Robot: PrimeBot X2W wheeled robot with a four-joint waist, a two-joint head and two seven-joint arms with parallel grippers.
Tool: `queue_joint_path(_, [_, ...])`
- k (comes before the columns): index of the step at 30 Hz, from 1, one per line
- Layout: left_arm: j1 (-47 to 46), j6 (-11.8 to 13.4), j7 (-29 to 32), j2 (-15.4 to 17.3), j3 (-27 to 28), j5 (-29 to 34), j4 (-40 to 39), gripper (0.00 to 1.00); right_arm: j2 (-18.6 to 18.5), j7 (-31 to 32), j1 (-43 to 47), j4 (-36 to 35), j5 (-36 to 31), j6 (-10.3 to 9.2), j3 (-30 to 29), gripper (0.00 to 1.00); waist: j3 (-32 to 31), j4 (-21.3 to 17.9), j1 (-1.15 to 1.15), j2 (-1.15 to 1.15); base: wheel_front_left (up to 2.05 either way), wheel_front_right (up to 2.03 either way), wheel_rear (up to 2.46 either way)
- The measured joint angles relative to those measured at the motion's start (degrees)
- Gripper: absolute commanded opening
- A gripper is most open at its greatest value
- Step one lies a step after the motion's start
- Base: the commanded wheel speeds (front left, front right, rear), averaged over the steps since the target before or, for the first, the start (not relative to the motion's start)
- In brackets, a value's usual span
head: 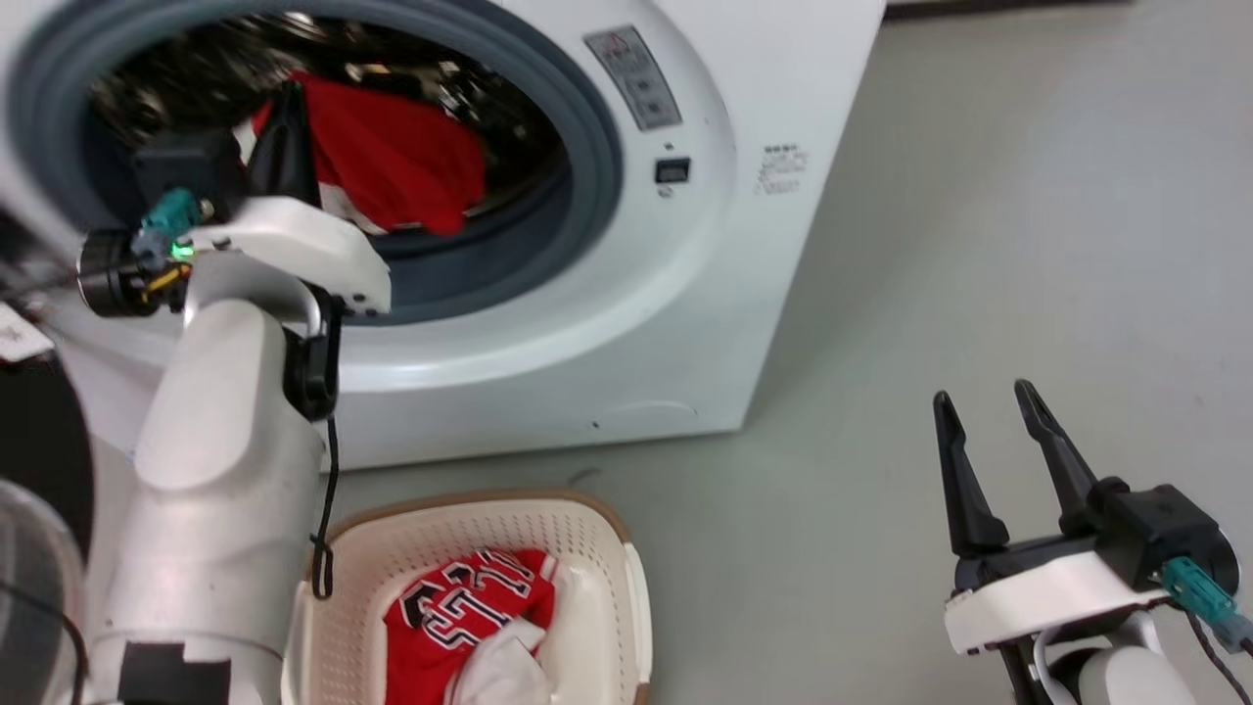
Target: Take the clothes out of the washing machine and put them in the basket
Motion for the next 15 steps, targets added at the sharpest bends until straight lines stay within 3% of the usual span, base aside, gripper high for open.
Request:
queue_joint_path(8, [7.1, -2.2, 0.0, -2.3, 0.8, 2.2, -11.2, 0.00, 0.0, 2.0, 3.4, -2.4, -0.2, 0.00, -1.3, 1.00, -5.9, 3.0, 0.00, 0.00, 0.00, 0.00, 0.00])
queue_joint_path(15, [15.5, -2.4, 0.0, -4.4, 0.6, 3.3, -23.4, 0.00, 0.0, 3.0, 5.8, -4.0, -0.1, -0.01, -1.6, 1.00, -9.3, 4.6, 0.00, 0.00, 0.00, 0.00, 0.00])
